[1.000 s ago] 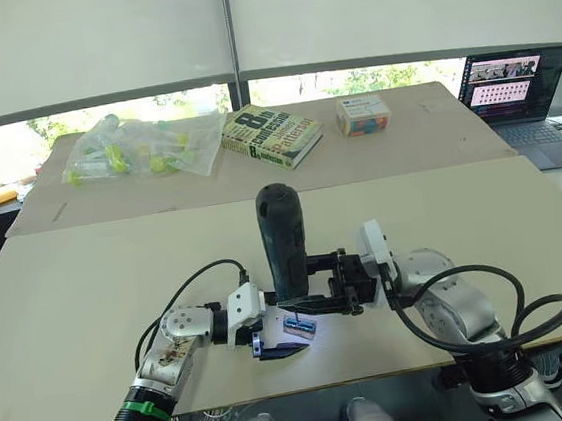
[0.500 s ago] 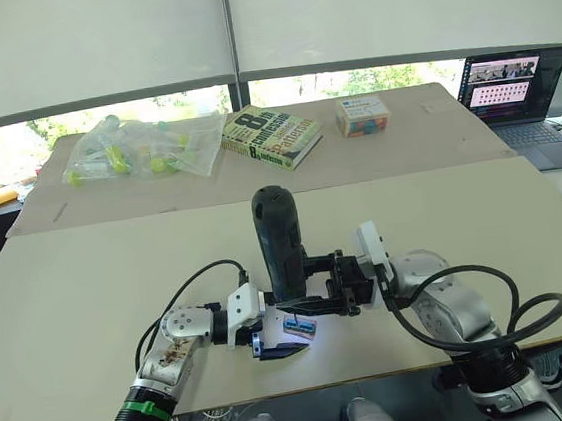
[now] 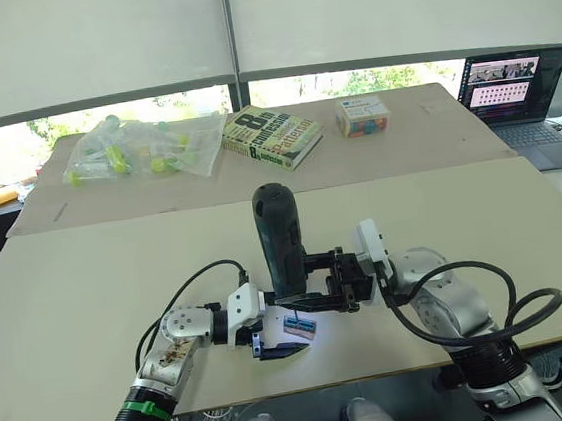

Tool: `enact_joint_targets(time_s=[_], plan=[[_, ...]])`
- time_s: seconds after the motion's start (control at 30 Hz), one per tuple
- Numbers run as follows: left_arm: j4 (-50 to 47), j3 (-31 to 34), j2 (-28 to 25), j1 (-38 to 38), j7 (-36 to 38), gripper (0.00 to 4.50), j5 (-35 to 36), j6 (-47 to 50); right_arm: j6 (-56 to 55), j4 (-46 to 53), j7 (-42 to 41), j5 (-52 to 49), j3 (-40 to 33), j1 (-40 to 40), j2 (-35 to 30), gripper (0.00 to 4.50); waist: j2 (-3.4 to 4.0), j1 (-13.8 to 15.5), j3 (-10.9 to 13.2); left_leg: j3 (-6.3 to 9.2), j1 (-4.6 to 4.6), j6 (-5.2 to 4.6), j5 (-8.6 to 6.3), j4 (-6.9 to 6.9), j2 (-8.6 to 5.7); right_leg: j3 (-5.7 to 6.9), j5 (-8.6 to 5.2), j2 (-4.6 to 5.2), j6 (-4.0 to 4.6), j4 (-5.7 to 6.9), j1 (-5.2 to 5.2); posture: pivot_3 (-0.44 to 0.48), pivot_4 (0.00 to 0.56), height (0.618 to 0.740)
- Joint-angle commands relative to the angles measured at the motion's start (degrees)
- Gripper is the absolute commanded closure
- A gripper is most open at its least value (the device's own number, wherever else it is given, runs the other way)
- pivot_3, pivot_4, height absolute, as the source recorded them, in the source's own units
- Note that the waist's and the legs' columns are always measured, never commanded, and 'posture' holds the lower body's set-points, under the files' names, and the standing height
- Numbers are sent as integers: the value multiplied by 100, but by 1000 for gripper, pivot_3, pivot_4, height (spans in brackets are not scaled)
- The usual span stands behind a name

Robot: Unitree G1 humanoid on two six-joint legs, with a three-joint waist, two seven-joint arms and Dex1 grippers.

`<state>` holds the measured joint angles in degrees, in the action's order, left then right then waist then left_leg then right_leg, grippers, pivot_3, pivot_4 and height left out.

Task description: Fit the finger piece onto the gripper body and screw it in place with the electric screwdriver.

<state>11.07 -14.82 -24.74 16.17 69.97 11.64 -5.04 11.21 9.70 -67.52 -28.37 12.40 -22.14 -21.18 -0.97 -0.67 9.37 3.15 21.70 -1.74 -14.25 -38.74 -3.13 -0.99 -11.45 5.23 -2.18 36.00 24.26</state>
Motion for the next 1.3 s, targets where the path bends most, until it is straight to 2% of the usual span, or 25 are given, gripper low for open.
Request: enact_joint_targets(time_s=[0.03,0.5,0.93,1.3], plan=[[156,-55,1,-64,-24,12,-52,23,168,155,-21,-50,36,45,-98,2544,0,1,0,0,0,0,0,0,0,0,0,0,0,0,0,0,150,740],[174,-42,10,-52,-55,12,-52,28,14,106,-30,225,130,-35,-190,2544,0,2,-1,1,-6,0,0,1,0,0,-1,1,-2,-2,-7,0,150,740],[120,46,-18,-107,-88,12,20,43,219,349,35,-240,-66,-114,-75,2544,0,2,-1,1,-5,0,0,1,0,0,-2,0,-2,-3,-6,0,150,740],[-166,346,-157,-318,-25,12,392,7,336,715,114,-574,-283,-167,-73,2544,-1,-17,0,2,10,0,0,4,4,0,-2,-1,-2,-3,11,0,150,740]])
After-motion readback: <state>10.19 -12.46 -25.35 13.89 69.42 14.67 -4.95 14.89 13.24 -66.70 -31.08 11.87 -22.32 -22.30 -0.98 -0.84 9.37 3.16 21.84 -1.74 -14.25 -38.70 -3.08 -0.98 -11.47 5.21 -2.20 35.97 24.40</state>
